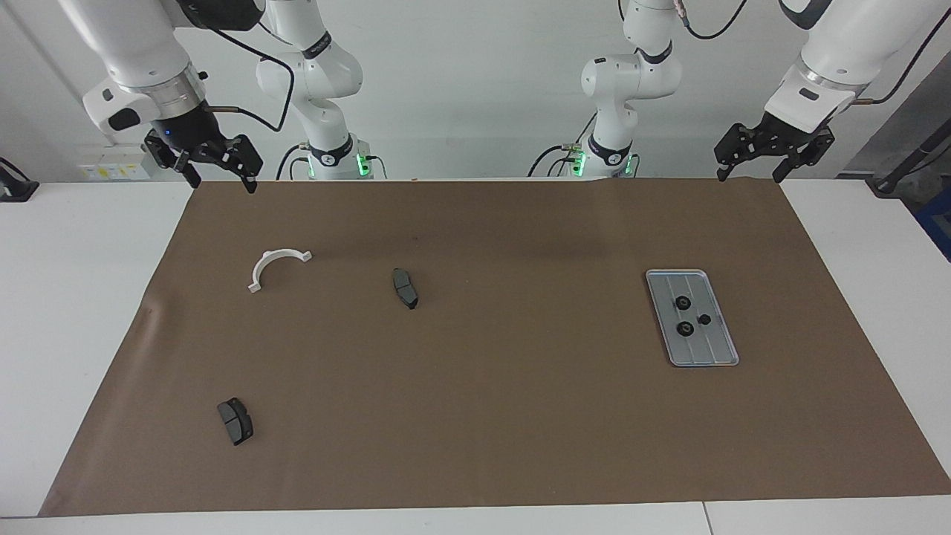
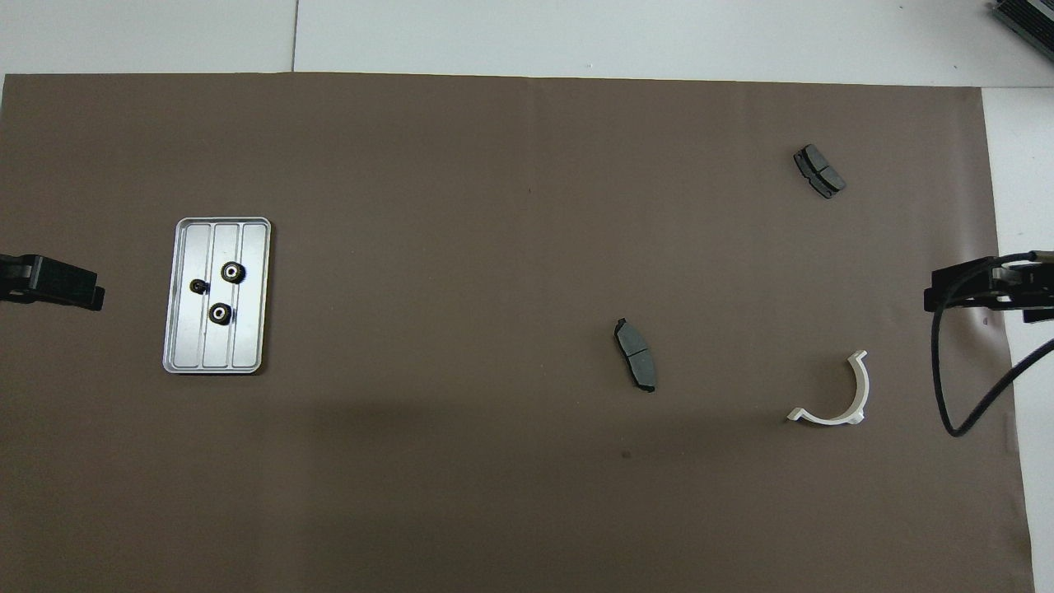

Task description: Place bearing gear from tray to pile

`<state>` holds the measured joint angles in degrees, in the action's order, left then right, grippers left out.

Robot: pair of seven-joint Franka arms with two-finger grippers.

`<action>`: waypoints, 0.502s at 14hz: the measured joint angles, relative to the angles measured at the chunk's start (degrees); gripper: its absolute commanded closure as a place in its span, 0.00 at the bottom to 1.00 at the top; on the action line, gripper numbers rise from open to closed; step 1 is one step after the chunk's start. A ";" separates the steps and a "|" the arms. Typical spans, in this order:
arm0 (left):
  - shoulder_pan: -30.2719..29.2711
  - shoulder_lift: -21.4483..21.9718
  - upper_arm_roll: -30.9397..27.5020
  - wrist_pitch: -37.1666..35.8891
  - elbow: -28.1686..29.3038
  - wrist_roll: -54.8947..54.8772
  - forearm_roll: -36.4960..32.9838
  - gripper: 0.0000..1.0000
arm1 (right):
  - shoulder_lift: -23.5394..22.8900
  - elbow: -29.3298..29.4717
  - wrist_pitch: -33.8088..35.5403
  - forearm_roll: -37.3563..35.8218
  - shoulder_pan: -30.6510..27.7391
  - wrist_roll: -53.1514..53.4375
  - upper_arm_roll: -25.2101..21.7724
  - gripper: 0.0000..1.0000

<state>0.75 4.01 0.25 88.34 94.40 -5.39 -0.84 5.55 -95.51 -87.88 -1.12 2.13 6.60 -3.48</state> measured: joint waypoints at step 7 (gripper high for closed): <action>-1.82 3.95 -0.29 19.59 20.87 1.20 -0.01 0.00 | 0.00 0.00 0.00 0.00 0.00 0.00 0.00 0.00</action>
<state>-1.07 7.96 -0.04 107.93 115.26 -4.20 -0.85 5.55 -95.51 -87.88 -1.12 2.13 6.60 -3.48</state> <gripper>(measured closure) 0.000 0.000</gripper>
